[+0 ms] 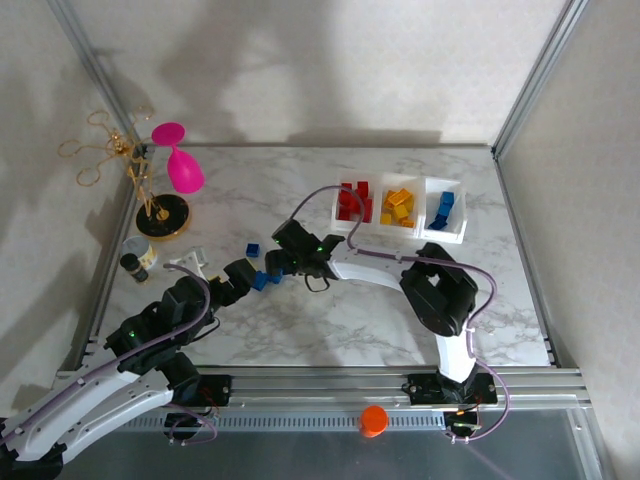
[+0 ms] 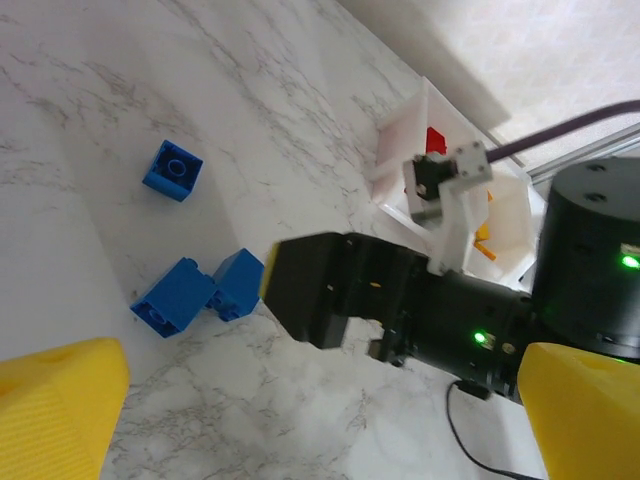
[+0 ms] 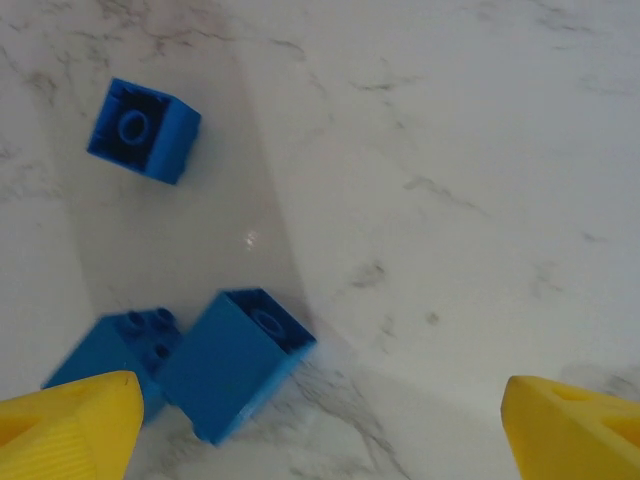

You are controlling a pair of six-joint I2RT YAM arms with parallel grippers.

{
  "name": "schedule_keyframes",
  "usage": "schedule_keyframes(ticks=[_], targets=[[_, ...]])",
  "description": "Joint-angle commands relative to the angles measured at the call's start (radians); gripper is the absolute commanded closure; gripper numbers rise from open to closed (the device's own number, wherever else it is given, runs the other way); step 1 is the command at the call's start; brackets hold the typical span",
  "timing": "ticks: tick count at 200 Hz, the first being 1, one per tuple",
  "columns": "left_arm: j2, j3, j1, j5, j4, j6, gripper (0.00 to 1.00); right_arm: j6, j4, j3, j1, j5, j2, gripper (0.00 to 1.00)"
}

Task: Sort the legos into containers by color
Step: Move the lego to the center of the table.

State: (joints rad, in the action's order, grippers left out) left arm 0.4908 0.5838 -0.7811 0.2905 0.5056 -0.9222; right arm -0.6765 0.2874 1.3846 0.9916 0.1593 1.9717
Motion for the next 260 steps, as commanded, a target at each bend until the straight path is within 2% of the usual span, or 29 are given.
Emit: schedule_keyframes(ticks=[1,41,80,139,168,201,260], targets=[[-0.011,-0.007,0.007,0.042,0.042,-0.029,0.0,-0.082,0.023,0.084,0.023,0.015,0.074,0.07],[-0.015,-0.005,0.006,0.048,0.048,-0.02,0.0,-0.144,0.089,0.168,0.024,0.106,0.169,0.09],[-0.008,-0.009,0.006,0.047,0.039,-0.018,0.0,-0.157,0.113,0.169,0.026,0.108,0.201,0.14],[0.015,-0.01,0.006,0.024,0.009,-0.023,0.0,-0.177,0.134,0.035,0.037,0.15,0.108,0.29],[0.023,-0.005,0.006,0.015,0.002,-0.023,0.0,-0.169,0.141,0.029,0.053,0.141,0.093,0.38],[0.016,0.005,0.007,0.017,0.017,-0.024,0.0,-0.174,0.191,0.058,0.086,0.146,0.104,0.3],[-0.018,-0.002,0.006,0.026,0.046,-0.033,0.0,-0.205,0.225,-0.033,0.111,0.157,0.055,0.29]])
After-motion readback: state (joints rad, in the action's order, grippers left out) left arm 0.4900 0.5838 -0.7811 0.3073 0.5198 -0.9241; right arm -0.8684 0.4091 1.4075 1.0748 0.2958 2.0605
